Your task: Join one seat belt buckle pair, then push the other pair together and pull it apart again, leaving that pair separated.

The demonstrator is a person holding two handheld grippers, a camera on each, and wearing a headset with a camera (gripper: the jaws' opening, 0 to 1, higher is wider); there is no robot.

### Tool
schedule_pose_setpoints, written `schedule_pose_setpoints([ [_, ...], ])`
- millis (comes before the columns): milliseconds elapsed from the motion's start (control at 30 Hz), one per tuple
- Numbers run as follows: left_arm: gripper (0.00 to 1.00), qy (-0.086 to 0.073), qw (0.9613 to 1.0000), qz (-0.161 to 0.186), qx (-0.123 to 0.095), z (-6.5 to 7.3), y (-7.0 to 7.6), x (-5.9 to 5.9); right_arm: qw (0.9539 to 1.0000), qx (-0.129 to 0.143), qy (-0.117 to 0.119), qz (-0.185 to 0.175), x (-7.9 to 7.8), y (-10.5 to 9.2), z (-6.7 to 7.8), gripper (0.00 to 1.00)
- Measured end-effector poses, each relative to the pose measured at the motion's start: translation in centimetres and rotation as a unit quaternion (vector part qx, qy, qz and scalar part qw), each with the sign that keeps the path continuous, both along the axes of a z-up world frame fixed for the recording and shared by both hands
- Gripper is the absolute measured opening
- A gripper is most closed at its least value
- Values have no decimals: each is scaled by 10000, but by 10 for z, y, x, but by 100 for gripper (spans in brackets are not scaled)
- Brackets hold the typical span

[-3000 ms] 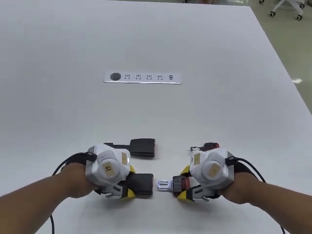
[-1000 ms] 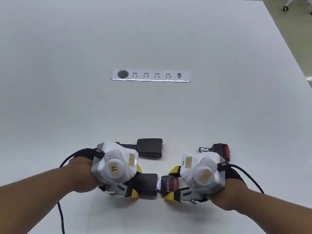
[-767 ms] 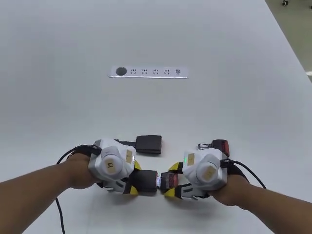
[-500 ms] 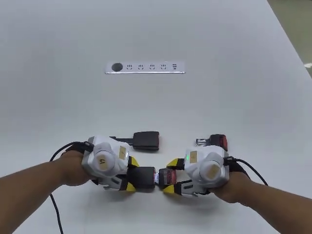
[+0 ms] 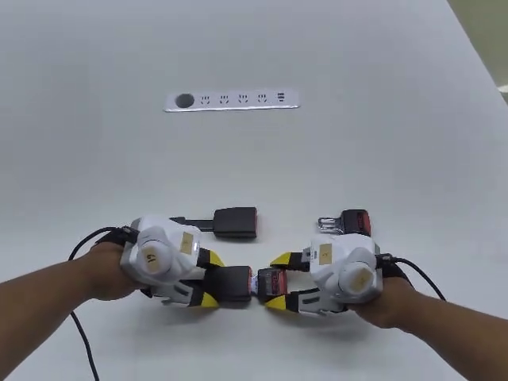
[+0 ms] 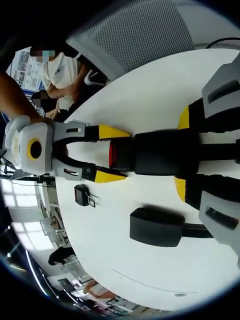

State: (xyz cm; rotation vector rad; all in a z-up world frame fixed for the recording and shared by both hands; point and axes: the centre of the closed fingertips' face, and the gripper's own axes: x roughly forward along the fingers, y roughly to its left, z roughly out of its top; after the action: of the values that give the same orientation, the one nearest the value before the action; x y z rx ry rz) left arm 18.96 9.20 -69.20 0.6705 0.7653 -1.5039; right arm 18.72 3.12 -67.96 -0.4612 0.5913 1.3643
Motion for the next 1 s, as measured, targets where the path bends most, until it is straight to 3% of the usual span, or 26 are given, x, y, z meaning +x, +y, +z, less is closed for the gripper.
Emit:
schedule_pose_setpoints([
  [500,32,12,10000,-5,-41,3,-1,0,9997,183,15,-139,2,1,-1,32],
  [600,32,26,10000,21,-24,3,-1,0,9999,88,-15,-146,2,2,-1,33],
  [700,32,-67,9999,-36,104,1,1,0,9999,26,-40,-153,1,2,-1,33],
  [1000,33,-110,9992,7,383,0,0,0,9988,-379,-294,-41,0,2,-3,34],
])
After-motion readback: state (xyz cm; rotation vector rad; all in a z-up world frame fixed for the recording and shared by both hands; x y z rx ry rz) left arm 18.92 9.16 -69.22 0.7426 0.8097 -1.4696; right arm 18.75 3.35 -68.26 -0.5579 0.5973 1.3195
